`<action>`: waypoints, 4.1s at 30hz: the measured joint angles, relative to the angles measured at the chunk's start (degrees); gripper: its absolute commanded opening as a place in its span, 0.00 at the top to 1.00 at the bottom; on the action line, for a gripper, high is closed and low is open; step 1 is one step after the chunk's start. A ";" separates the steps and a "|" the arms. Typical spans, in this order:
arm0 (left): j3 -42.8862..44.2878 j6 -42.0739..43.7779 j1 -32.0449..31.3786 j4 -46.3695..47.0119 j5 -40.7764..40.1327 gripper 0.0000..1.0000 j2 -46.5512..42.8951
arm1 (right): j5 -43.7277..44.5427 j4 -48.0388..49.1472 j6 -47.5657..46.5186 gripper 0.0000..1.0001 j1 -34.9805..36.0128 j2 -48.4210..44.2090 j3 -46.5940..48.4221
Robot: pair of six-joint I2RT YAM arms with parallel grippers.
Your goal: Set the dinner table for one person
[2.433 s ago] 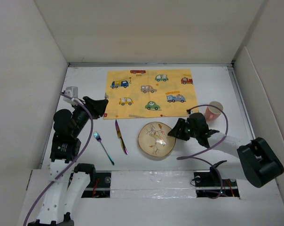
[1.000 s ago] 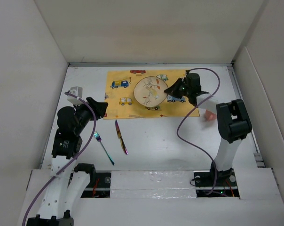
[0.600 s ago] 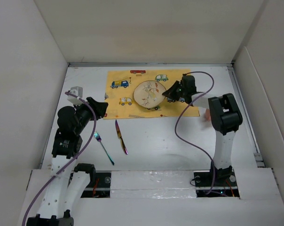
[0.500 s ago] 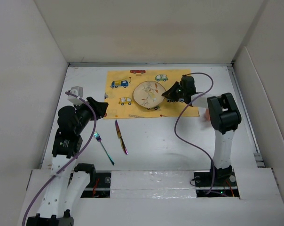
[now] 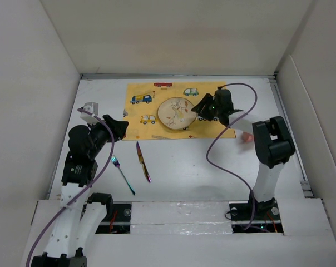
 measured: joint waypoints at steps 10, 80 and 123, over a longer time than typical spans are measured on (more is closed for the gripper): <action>-0.28 -0.02 0.00 0.02 0.28 0.70 -1.70 | 10.10 -7.67 -8.87 1.00 -2.05 -27.61 -3.26; -0.37 0.26 -1.22 0.13 2.47 0.63 1.11 | 35.52 -43.01 -35.80 1.00 -4.90 29.24 70.44; -0.37 0.17 0.11 0.24 2.21 1.00 -0.74 | 28.26 -28.06 -33.57 1.00 -0.17 -5.53 37.73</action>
